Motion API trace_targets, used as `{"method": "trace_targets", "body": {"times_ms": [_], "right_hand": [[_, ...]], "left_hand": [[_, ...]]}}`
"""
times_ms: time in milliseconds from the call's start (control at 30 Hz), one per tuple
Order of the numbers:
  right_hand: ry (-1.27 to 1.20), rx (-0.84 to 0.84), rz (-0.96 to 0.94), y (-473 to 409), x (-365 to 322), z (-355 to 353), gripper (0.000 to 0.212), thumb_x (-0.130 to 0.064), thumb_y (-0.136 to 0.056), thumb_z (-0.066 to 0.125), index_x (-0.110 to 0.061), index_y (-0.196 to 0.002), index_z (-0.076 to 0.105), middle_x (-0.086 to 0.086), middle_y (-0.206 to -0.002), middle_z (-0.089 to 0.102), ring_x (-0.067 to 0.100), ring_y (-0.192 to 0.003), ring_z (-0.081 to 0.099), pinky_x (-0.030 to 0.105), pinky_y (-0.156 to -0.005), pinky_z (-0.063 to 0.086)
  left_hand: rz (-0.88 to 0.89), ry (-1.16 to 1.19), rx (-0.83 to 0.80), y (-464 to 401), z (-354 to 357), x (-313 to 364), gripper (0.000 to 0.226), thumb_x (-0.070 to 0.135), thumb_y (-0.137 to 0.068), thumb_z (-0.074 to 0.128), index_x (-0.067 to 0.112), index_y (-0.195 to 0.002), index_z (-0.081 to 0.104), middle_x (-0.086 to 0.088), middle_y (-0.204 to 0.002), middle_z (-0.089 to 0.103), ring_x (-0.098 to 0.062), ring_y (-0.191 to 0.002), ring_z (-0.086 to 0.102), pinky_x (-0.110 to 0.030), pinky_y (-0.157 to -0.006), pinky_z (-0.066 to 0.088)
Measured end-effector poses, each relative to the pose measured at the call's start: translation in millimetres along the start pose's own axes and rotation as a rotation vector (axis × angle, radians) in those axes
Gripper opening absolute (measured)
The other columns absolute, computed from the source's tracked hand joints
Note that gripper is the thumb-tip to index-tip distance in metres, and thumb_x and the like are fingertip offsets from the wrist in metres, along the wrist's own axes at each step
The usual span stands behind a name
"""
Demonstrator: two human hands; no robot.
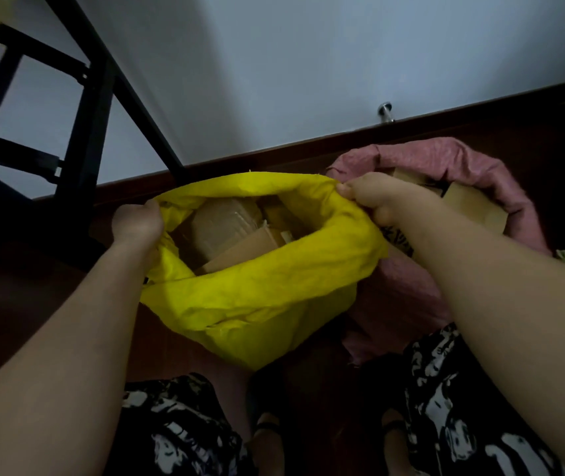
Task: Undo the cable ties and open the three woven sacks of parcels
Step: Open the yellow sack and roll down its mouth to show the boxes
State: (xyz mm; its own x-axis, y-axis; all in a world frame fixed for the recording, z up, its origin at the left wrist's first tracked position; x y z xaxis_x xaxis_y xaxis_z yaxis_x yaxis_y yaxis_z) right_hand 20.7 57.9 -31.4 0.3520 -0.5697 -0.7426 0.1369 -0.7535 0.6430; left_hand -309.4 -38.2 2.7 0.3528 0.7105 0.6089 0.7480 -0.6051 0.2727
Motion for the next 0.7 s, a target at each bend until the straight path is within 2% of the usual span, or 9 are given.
{"method": "trace_targets", "body": {"times_ms": [67, 100, 167, 233, 300, 333, 400, 533, 700], "right_hand": [[-0.3, 0.004, 0.024, -2.5, 2.0, 5.4, 0.039, -0.019, -0.102, 0.043, -0.002, -0.137, 0.046, 0.018, -0.136, 0.053, 0.03, -0.101, 0.059, 0.039, -0.084, 0.044], [-0.368, 0.019, 0.02, -3.3, 2.4, 8.2, 0.039, -0.016, -0.104, 0.039, -0.001, -0.139, 0.043, 0.018, -0.139, 0.051, 0.032, -0.107, 0.058, 0.039, -0.084, 0.043], [-0.408, 0.059, 0.009, -8.4, 3.7, 13.1, 0.04, -0.01, -0.103, 0.034, 0.002, -0.14, 0.04, 0.019, -0.143, 0.046, 0.034, -0.127, 0.05, 0.04, -0.093, 0.044], [-0.427, 0.109, 0.026, -9.1, 8.1, 16.0, 0.037, -0.006, -0.103, 0.031, 0.0, -0.135, 0.046, 0.019, -0.145, 0.045, 0.033, -0.132, 0.045, 0.04, -0.1, 0.041], [-0.466, 0.117, 0.076, -9.3, 11.5, 16.3, 0.032, -0.006, -0.104, 0.029, -0.003, -0.124, 0.053, 0.015, -0.14, 0.049, 0.031, -0.13, 0.045, 0.04, -0.097, 0.038], [-0.473, 0.109, 0.098, -7.8, 12.4, 16.1, 0.031, -0.008, -0.104, 0.03, -0.003, -0.127, 0.052, 0.013, -0.132, 0.054, 0.03, -0.124, 0.048, 0.039, -0.094, 0.038], [-0.492, 0.106, 0.128, -6.6, 14.7, 13.0, 0.035, -0.017, -0.102, 0.042, -0.004, -0.135, 0.047, 0.011, -0.116, 0.061, 0.029, -0.106, 0.057, 0.039, -0.089, 0.045], [-0.286, 0.131, 0.069, -37.8, 28.7, -4.4, 0.065, -0.042, -0.086, 0.065, -0.012, -0.139, 0.043, 0.013, -0.133, 0.056, 0.033, -0.114, 0.057, 0.053, -0.098, 0.047], [0.148, 0.235, -0.095, 29.6, -4.0, 0.3, 0.07, -0.045, -0.087, 0.063, 0.0, -0.138, 0.045, 0.017, -0.136, 0.052, 0.033, -0.123, 0.051, 0.041, -0.1, 0.045]], "left_hand": [[-0.034, 0.028, 0.014, -6.3, -1.0, -3.2, 0.038, 0.026, -0.099, 0.037, -0.008, -0.1, 0.053, -0.019, -0.101, 0.057, -0.037, -0.112, 0.053, -0.038, -0.09, 0.041], [-0.051, 0.074, 0.016, -8.9, -0.3, -5.9, 0.035, 0.027, -0.098, 0.039, -0.004, -0.104, 0.054, -0.018, -0.107, 0.058, -0.035, -0.109, 0.055, -0.038, -0.092, 0.042], [-0.048, 0.152, 0.022, -11.6, -1.2, -10.5, 0.031, 0.031, -0.097, 0.045, 0.004, -0.086, 0.054, -0.014, -0.091, 0.058, -0.028, -0.088, 0.058, -0.038, -0.087, 0.045], [-0.002, 0.153, -0.009, -9.9, -1.1, -13.2, 0.038, 0.04, -0.095, 0.051, 0.008, -0.074, 0.053, -0.009, -0.076, 0.053, -0.025, -0.075, 0.056, -0.039, -0.078, 0.045], [0.01, 0.134, -0.096, -0.3, 1.2, -15.2, 0.046, 0.049, -0.089, 0.059, 0.005, -0.101, 0.061, -0.012, -0.089, 0.06, -0.029, -0.087, 0.06, -0.042, -0.085, 0.047], [-0.004, 0.1, -0.144, 6.3, 1.3, -16.5, 0.057, 0.05, -0.085, 0.063, 0.004, -0.118, 0.057, -0.015, -0.101, 0.062, -0.031, -0.095, 0.06, -0.043, -0.088, 0.047], [0.004, -0.06, -0.174, 14.8, -1.4, -18.9, 0.077, 0.048, -0.079, 0.071, 0.004, -0.136, 0.043, -0.018, -0.13, 0.053, -0.036, -0.117, 0.052, -0.047, -0.095, 0.043], [0.004, -0.173, -0.135, 25.2, -12.0, -28.5, 0.093, 0.044, -0.078, 0.073, 0.01, -0.148, 0.022, -0.018, -0.149, 0.032, -0.04, -0.132, 0.038, -0.051, -0.102, 0.04], [-0.095, -0.315, -0.068, 47.3, -13.5, -40.4, 0.089, 0.051, -0.081, 0.068, 0.004, -0.145, 0.028, -0.023, -0.149, 0.024, -0.044, -0.134, 0.03, -0.051, -0.107, 0.034]]}}
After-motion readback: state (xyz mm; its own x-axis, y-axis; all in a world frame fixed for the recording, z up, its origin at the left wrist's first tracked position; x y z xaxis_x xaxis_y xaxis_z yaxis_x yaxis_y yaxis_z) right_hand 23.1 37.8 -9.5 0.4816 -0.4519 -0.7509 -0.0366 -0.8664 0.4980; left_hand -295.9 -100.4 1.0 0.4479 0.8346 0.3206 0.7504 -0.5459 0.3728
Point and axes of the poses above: each hand's wrist, its own y-axis away from the middle knuckle, its own z-axis out of the palm, x = y × z, the point moved 6 cm from there along -y, towards the middle knuckle
